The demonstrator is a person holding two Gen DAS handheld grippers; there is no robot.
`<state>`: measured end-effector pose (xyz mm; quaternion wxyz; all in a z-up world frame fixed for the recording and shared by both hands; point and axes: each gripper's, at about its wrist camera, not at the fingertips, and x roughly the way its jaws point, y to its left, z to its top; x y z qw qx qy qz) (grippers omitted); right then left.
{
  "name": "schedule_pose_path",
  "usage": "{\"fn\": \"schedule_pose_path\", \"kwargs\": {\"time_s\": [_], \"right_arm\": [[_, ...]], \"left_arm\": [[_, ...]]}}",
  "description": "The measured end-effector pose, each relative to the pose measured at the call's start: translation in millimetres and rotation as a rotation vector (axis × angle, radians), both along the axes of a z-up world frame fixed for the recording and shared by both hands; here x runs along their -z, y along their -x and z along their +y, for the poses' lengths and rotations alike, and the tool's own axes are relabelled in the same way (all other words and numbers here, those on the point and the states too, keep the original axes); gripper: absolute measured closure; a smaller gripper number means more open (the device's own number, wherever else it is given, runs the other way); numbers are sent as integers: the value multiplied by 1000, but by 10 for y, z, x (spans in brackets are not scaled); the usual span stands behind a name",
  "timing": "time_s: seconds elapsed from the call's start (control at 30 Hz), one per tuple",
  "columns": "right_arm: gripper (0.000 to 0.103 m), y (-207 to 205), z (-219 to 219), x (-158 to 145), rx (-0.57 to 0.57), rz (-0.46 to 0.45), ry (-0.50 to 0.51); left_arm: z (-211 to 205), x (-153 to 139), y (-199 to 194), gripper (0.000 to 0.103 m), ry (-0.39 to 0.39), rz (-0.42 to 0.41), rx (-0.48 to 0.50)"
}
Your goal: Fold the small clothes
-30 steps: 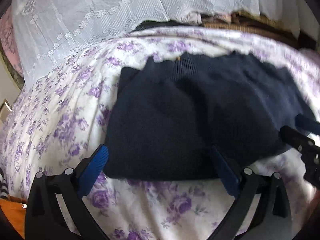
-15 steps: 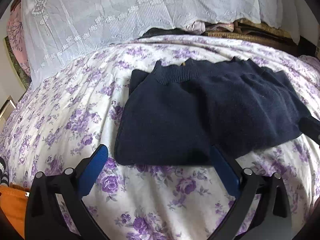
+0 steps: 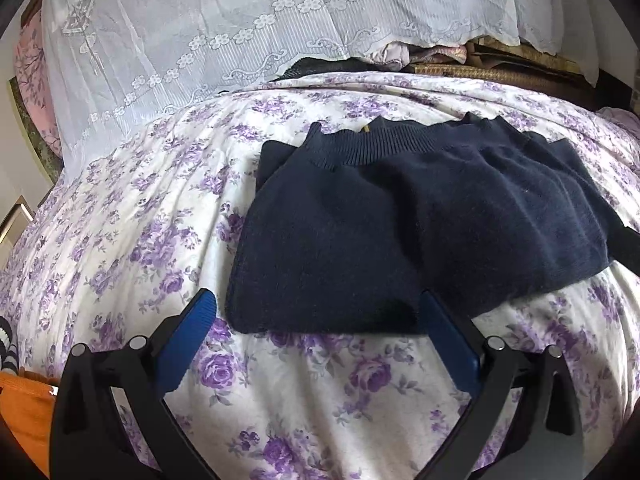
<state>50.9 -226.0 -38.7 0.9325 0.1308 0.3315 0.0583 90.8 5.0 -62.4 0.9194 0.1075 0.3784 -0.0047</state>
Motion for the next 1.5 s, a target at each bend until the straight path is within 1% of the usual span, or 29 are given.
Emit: {"fn": "schedule_pose_path", "kwargs": {"time_s": [0.03, 0.07, 0.13, 0.23, 0.3, 0.4, 0.5, 0.6, 0.73, 0.87, 0.97, 1.3, 1.5], "right_arm": [[24, -26, 9, 34, 1, 20, 9], [24, -84, 3, 102, 2, 62, 10], [24, -136, -14, 190, 1, 112, -8], [24, -92, -45, 152, 6, 81, -33], [24, -46, -49, 99, 16, 48, -28], [24, -12, -73, 74, 24, 30, -41], [24, 18, -150, 60, 47, 22, -78], [24, 55, -238, 64, 64, 26, -135], [24, 98, -314, 90, 72, 44, -213], [24, 146, -343, 152, 64, 79, -293], [24, 161, -329, 188, 55, 99, -320], [24, 128, -293, 271, 55, 133, -330], [24, 51, -308, 311, 89, 142, -325]], "left_arm": [[-5, 16, -11, 4, -4, 8, -2], [-7, 24, -20, 4, -4, 13, -2], [-9, 42, -34, 4, -2, 22, -4], [-10, 56, -35, 4, -2, 28, -8], [-2, 20, -10, 4, 2, 7, -9], [4, -54, 40, 4, 21, -28, -3], [18, -109, 71, 4, 47, -46, 4], [12, -141, 94, 4, 57, -56, 10], [-22, -133, 114, 4, 47, -56, 17], [-27, -116, 104, 4, 42, -48, 16], [-17, -99, 80, 4, 42, -40, 13], [-18, -62, 43, 4, 33, -27, 10], [-14, -34, -8, 4, 39, -15, 7]]}}
